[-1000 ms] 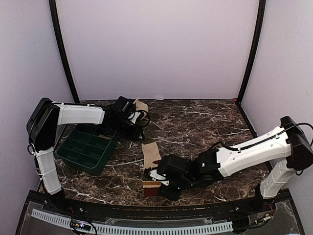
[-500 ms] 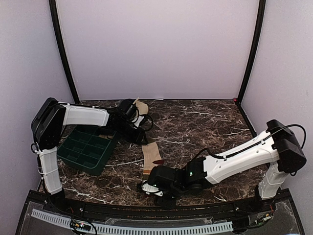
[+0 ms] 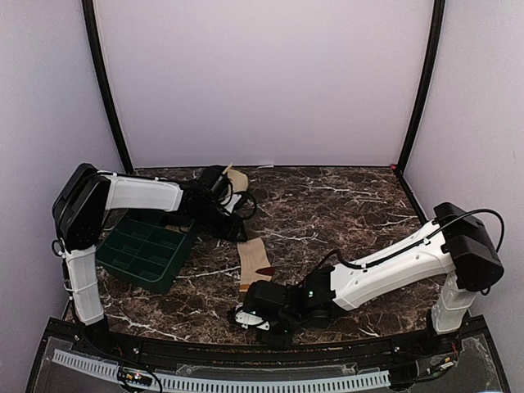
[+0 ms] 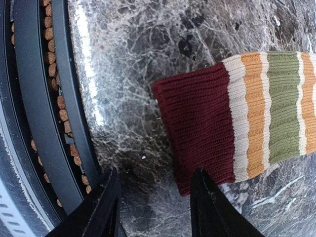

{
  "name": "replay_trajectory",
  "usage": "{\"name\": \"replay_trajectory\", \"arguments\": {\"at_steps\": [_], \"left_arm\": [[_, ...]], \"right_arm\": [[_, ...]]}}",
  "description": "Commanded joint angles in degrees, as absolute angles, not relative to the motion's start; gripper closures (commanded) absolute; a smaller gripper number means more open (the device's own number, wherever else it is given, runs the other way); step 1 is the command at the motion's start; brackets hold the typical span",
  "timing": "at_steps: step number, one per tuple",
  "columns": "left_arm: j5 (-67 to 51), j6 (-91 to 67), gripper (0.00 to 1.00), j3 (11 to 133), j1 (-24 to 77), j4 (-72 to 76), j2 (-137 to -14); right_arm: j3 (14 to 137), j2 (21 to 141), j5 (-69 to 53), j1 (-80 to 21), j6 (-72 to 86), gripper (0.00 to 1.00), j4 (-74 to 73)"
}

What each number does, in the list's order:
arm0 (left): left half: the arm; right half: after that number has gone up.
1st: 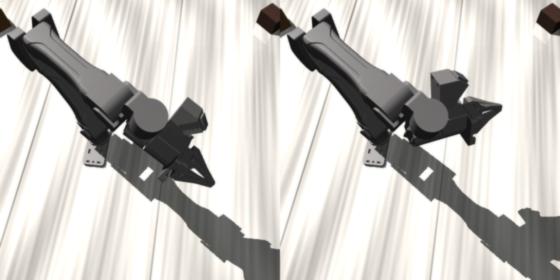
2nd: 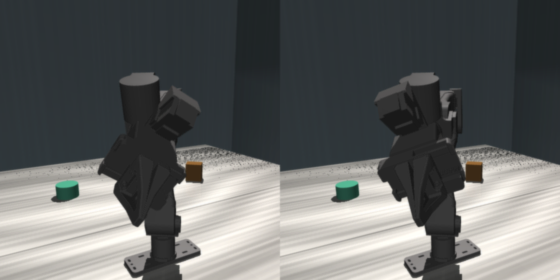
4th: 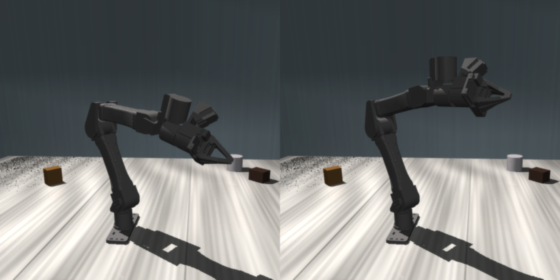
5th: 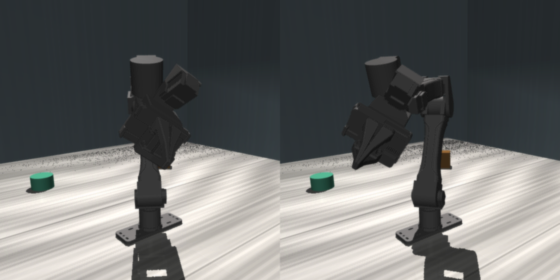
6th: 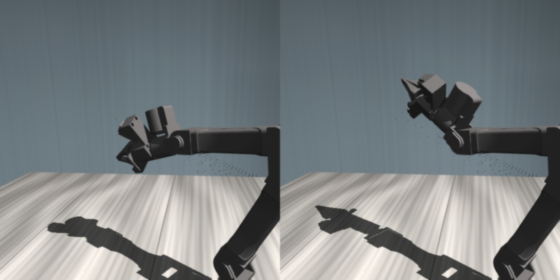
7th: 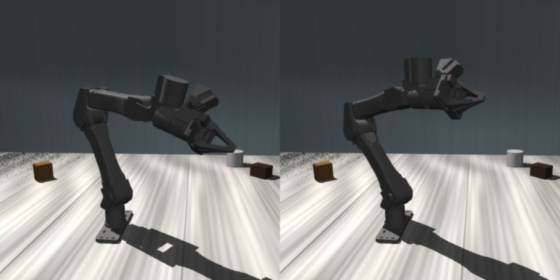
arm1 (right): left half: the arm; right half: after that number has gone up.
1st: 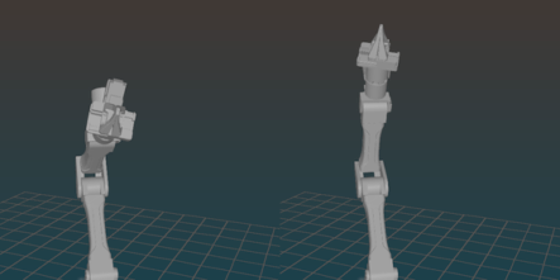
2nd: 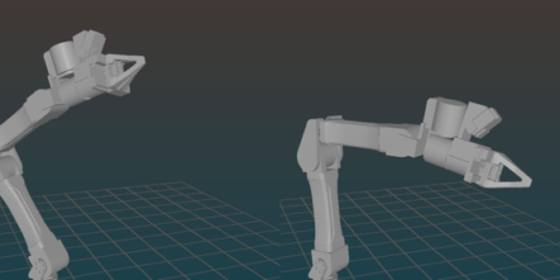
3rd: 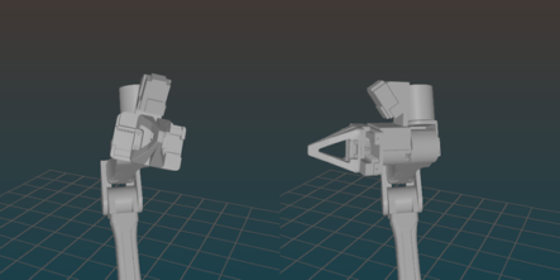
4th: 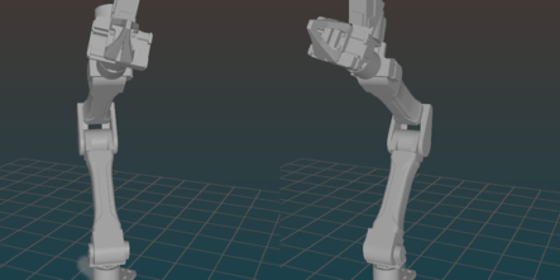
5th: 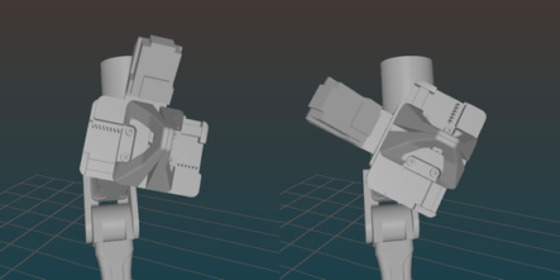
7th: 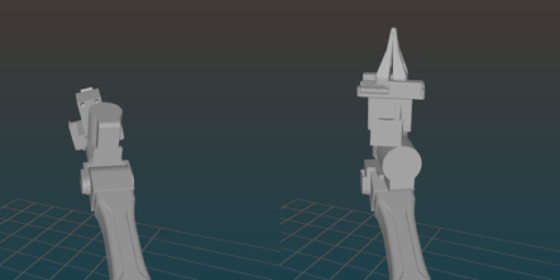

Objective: Roll the socks
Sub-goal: Pick up the sock from the center of the board.

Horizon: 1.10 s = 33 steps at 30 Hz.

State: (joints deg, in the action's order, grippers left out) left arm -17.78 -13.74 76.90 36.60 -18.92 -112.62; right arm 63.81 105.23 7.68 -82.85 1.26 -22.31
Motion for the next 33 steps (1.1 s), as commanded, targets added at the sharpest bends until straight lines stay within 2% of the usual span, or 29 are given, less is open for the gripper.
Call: {"name": "replay_trajectory", "arguments": {"at_steps": [1,10,14,22,26,29,33], "left_arm": [[-18.0,-13.9,0.64,76.6,36.7,-18.6,-112.5],[-17.6,-13.8,0.64,75.7,36.7,-18.3,-112.4],[-17.6,-13.9,0.64,75.5,36.7,-18.0,-112.4],[-17.1,-14.5,0.64,74.6,36.7,-17.5,-111.8],[-16.3,-15.2,0.64,73.4,36.7,-16.5,-110.4],[-15.3,-15.8,0.64,72.1,36.7,-15.7,-108.5],[-12.7,-16.7,0.64,69.4,36.7,-13.8,-104.5]], "right_arm": [[65.2,105.8,8.7,-81.9,-0.4,0.56,-21.0],[65.7,107.3,7.2,-80.5,-1.8,0.58,-22.5],[65.7,108.8,5.7,-80.0,-2.1,0.69,-24.0],[66.4,110.3,5.1,-79.8,-1.6,0.79,-25.6],[67.1,111.3,4.7,-79.7,-1.1,0.93,-27.7],[68.1,110.9,3.2,-79.7,-0.6,1.0,-29.1],[71.0,109.2,0.3,-79.7,0.1,1.0,-31.6]]}}
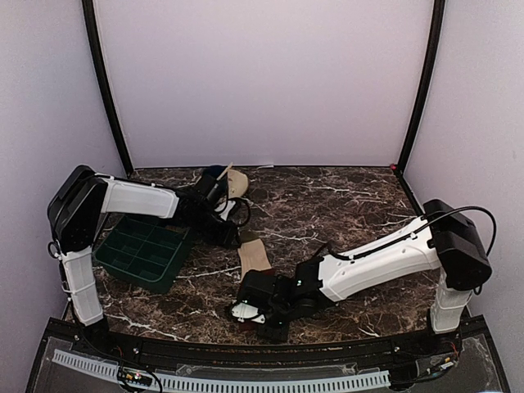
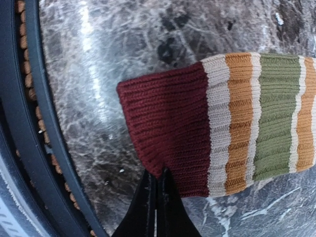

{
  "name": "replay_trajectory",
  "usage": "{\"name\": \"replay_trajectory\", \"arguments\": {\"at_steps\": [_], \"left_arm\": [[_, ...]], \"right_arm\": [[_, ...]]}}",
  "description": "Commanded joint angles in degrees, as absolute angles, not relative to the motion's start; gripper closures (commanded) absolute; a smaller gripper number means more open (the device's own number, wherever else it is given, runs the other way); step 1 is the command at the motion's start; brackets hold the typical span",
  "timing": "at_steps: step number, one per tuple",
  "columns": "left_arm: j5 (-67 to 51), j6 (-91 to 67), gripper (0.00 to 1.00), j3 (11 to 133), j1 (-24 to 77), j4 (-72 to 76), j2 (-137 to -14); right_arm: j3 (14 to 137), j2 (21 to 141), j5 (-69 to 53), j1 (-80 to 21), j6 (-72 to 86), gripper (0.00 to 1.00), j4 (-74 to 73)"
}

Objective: Roll the socks
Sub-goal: Pick up the sock from the center of the board, then fold the sock at the center of the board.

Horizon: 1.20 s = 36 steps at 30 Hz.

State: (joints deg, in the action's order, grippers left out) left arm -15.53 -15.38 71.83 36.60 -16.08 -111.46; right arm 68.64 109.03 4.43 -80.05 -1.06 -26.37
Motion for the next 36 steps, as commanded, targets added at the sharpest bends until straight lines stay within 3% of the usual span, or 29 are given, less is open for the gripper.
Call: {"name": "replay_trajectory", "arguments": {"at_steps": [1,10,18,36], "left_arm": [[-11.9,-17.0,0.64,68.7,36.7,-13.3,-102.9],[-3.1,-21.1,0.64,59.8,36.7,-9.4,-91.2],[2.9,-23.5,0.63,53.8,36.7,-9.0,-83.2],[4.9,-24.3,0.63,53.2,37.0,-8.6,-83.1]], "right_arm": [[72.0,108.8,-0.7,-79.7,0.4,1.0,-32.3],[83.2,109.5,-10.4,-80.4,2.5,1.0,-39.1],[93.4,112.5,-11.2,-78.6,-0.5,1.0,-43.9],[97.1,113.4,-6.4,-65.3,-7.2,1.0,-42.7]]}}
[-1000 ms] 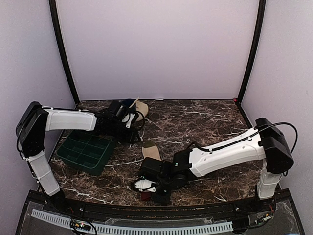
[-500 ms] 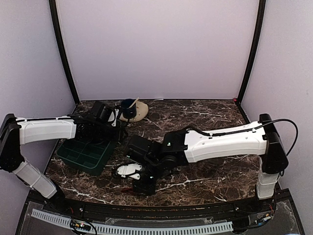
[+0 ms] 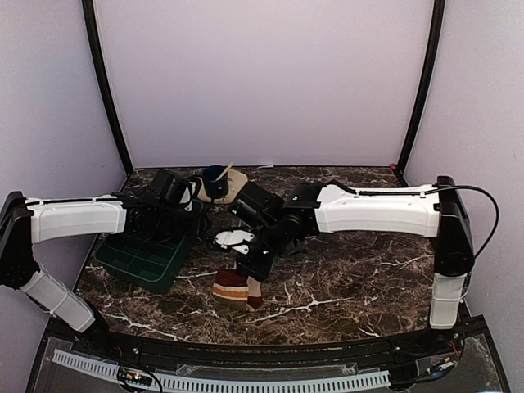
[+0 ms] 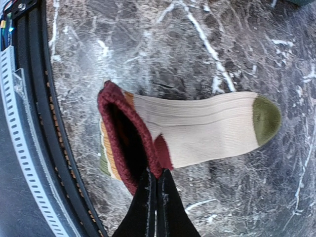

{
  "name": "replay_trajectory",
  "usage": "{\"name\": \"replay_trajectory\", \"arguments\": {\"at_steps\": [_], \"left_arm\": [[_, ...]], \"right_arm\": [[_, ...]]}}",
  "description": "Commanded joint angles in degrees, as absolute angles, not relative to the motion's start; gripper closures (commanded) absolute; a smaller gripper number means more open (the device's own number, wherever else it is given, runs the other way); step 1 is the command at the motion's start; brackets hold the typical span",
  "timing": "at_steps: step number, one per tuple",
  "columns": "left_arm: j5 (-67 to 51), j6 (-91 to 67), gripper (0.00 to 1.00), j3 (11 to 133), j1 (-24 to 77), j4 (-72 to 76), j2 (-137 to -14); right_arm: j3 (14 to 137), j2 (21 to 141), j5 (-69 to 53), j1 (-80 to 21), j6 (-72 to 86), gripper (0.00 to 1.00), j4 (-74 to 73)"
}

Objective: Roll the socks
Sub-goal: Fold the sock at the center of the board.

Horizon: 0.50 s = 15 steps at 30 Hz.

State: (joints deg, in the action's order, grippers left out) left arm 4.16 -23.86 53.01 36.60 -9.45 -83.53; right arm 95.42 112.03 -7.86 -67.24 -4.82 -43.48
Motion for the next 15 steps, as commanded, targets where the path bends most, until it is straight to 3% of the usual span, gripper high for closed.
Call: {"name": "replay_trajectory", "arguments": {"at_steps": [1,15], "left_arm": [[4.8,-24.4,0.63,53.2,37.1,-8.5,-83.3],[4.5,-23.6,0.63,53.1,39.2,-6.9,-84.3]], "right_arm": [[97.2,113.6,-6.4,-64.5,-7.4,1.0,-42.6],[98.4,117.6,-2.3,-59.4,-10.7,1.0,-40.0]]}}
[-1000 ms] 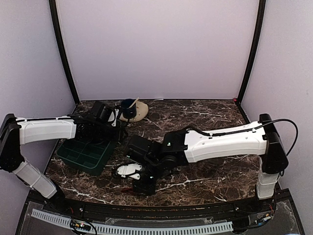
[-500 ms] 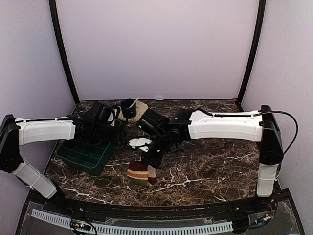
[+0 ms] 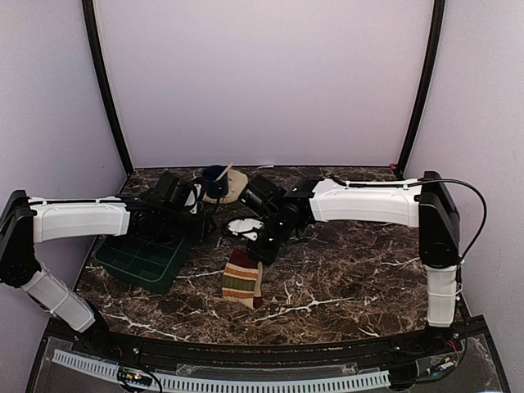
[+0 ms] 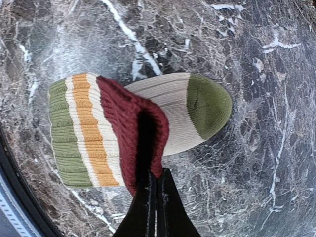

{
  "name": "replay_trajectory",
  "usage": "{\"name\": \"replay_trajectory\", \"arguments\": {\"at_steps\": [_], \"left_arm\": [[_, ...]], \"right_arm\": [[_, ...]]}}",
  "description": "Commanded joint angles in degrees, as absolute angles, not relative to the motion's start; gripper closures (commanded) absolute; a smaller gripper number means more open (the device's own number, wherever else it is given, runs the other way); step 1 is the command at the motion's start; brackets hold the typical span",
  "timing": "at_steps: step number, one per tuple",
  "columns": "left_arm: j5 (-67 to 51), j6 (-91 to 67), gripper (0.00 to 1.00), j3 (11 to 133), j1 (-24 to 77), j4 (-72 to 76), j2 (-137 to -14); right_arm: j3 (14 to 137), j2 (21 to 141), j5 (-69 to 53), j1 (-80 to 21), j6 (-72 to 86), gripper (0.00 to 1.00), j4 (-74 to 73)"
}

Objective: Roll the socks
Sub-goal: Fold the sock at the center of the board.

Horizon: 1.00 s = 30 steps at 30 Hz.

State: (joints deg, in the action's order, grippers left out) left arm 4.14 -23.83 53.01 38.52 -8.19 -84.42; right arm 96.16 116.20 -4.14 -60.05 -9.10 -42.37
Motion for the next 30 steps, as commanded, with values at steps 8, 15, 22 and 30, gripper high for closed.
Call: {"name": "replay_trajectory", "arguments": {"at_steps": [8,15,22,30], "left_arm": [[4.9,-24.1,0.64,51.4,40.7,-5.6,-83.5],[5.2,-24.3,0.64,49.8,41.7,-4.6,-82.4],[5.4,-24.4,0.63,48.8,42.3,-3.5,-81.5],[5.0,-25.3,0.63,47.4,42.5,-1.8,-80.9]], "right_arm": [[99.9,120.2,-1.4,-57.9,-11.4,1.0,-37.8],[100.7,122.1,-0.5,-56.8,-11.4,1.0,-37.0],[101.1,123.4,-0.2,-56.0,-11.2,1.0,-36.3],[101.1,124.4,0.3,-54.7,-10.7,1.0,-35.0]]}}
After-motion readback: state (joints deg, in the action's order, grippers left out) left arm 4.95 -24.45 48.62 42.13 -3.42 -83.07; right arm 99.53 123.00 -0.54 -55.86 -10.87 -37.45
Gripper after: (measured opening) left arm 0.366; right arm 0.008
